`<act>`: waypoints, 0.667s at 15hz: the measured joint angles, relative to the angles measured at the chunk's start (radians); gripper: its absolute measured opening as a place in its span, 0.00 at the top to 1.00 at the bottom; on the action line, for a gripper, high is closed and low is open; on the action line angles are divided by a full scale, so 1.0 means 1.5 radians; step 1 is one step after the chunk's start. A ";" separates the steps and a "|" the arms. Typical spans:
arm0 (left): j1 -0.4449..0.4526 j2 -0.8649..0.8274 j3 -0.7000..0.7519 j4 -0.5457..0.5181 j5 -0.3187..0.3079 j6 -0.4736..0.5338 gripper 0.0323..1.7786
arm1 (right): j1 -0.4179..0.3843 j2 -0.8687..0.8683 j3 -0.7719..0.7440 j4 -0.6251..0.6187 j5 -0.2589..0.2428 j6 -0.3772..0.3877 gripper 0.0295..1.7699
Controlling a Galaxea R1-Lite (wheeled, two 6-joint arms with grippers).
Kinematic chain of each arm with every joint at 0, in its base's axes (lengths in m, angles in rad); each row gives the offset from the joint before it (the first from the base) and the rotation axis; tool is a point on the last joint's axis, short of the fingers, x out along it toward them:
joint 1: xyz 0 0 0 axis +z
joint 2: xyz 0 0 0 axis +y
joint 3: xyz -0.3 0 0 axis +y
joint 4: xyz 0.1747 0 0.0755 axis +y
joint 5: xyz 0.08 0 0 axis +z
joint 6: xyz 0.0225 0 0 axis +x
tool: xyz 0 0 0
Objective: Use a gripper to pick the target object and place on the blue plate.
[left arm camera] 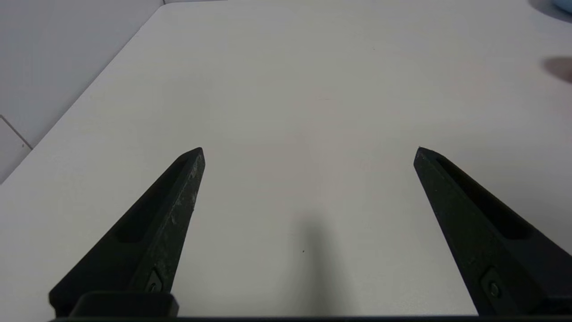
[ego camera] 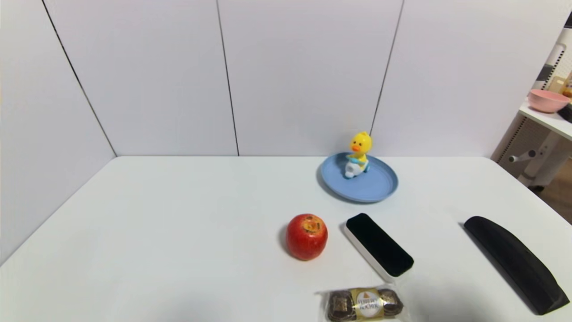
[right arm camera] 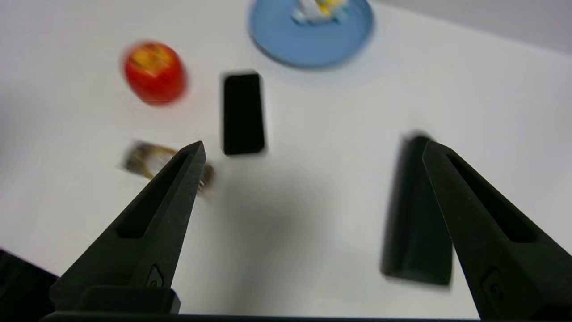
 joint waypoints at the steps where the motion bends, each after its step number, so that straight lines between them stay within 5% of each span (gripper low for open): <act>1: 0.000 0.000 0.000 0.000 0.000 0.000 0.05 | -0.011 -0.057 0.066 0.000 -0.044 -0.001 0.05; 3: 0.000 0.000 0.000 0.000 0.000 0.000 0.05 | -0.025 -0.159 0.190 -0.018 -0.122 0.004 0.04; 5: 0.000 0.000 0.000 0.000 0.000 0.001 0.05 | -0.030 -0.242 0.303 -0.065 -0.148 0.008 0.04; 10: 0.000 0.000 0.000 0.000 0.000 0.000 0.05 | -0.038 -0.413 0.488 -0.226 -0.112 0.017 0.04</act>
